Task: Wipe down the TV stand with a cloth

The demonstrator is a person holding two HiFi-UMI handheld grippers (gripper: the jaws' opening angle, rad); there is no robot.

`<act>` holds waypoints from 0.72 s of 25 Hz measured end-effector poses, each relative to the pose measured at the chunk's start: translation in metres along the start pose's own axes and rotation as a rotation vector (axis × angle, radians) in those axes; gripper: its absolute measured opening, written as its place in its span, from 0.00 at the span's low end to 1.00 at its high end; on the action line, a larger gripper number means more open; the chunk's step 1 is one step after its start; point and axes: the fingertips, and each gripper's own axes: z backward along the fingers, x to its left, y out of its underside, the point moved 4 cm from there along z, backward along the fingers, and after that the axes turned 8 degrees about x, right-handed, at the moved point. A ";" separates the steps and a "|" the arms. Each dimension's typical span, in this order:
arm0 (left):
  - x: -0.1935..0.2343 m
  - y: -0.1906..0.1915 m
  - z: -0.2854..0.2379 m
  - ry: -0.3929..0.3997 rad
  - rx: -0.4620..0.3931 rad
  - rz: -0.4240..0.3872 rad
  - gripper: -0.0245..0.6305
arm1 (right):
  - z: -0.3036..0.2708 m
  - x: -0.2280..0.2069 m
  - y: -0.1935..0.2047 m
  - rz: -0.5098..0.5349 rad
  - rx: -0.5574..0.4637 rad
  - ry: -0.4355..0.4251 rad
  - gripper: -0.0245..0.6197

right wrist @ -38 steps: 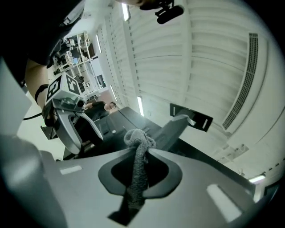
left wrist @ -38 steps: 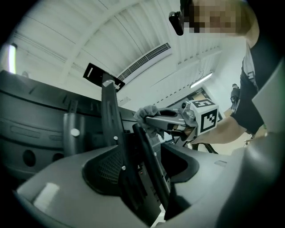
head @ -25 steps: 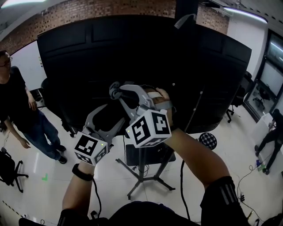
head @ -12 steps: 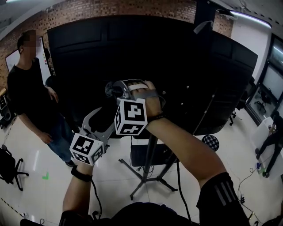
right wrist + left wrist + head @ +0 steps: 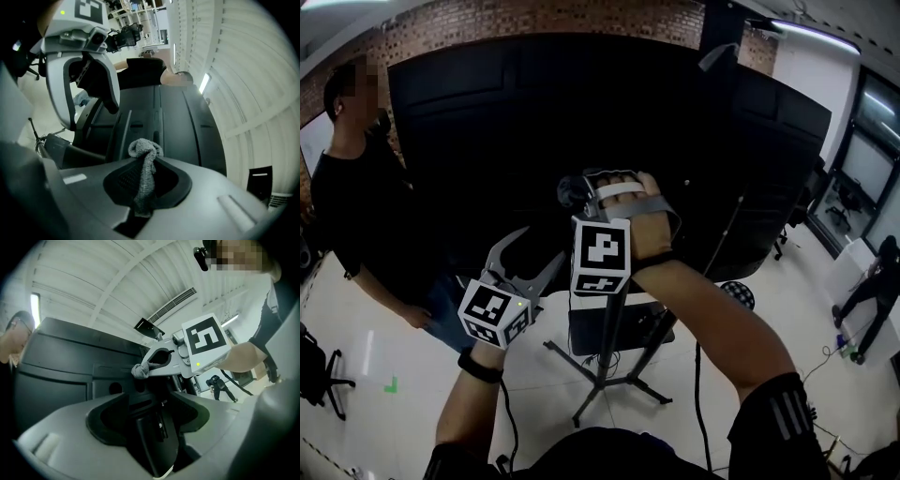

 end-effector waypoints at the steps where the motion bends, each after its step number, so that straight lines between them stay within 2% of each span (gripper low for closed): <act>1: -0.002 0.000 -0.003 0.010 -0.002 0.001 0.49 | 0.001 -0.001 0.004 0.018 0.020 0.010 0.07; 5: -0.005 0.001 -0.009 0.035 -0.012 0.005 0.49 | 0.006 -0.002 0.010 0.063 0.045 0.045 0.07; 8: 0.000 0.003 -0.004 0.032 -0.014 0.006 0.49 | 0.019 -0.002 -0.002 0.000 -0.042 0.029 0.07; 12: 0.014 0.013 0.013 -0.008 0.000 0.023 0.49 | 0.031 0.004 -0.033 -0.132 -0.175 -0.058 0.07; 18: 0.030 0.027 0.044 -0.075 0.038 0.040 0.49 | 0.014 0.027 -0.086 -0.147 -0.270 -0.118 0.07</act>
